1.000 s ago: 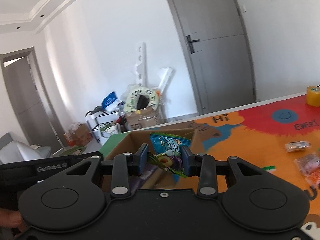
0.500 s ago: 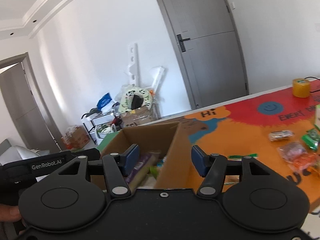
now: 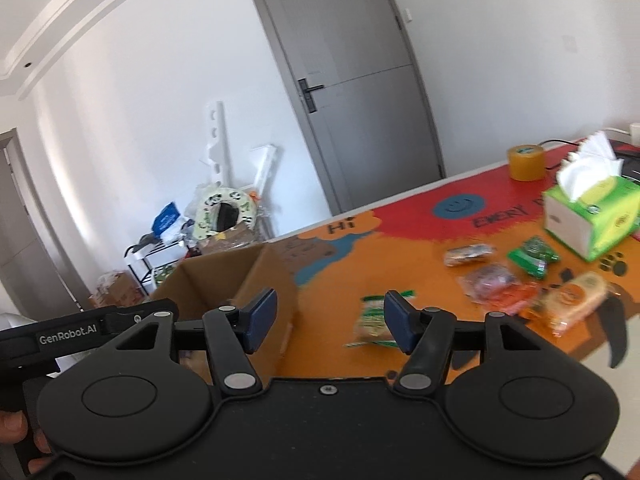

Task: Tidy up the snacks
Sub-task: 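Withdraw both tools toward the green cake and orange-labelled bread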

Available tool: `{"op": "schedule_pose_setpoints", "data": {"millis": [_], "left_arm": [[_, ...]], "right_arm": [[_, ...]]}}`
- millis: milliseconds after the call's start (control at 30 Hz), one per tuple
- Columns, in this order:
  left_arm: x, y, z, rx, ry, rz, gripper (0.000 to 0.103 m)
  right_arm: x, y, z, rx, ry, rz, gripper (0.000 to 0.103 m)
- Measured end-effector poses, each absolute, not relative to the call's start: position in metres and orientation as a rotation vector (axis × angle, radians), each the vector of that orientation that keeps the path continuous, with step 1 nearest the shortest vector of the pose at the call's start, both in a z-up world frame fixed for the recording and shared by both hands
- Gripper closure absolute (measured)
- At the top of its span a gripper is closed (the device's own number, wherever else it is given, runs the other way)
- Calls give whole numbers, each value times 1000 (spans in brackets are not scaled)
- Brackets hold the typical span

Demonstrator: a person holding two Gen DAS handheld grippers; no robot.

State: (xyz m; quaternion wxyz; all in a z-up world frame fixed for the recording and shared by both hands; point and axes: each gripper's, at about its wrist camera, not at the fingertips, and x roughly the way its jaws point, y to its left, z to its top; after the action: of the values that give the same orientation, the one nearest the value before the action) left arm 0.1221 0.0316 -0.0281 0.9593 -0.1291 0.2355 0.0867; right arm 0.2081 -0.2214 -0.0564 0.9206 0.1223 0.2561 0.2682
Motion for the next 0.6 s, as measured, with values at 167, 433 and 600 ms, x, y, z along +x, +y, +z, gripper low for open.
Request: {"op": "schedule_pose_setpoints", "data": {"millis": [167, 433, 600], "left_arm": [[130, 11, -28, -247, 486, 141, 23], [147, -25, -31, -229, 502, 104, 19], [160, -42, -34, -222, 516, 90, 18]], "right_arm": [[209, -243, -60, 265, 529, 515, 39], [216, -281, -67, 286, 541, 454, 31], [221, -302, -72, 310, 543, 414, 15]]}}
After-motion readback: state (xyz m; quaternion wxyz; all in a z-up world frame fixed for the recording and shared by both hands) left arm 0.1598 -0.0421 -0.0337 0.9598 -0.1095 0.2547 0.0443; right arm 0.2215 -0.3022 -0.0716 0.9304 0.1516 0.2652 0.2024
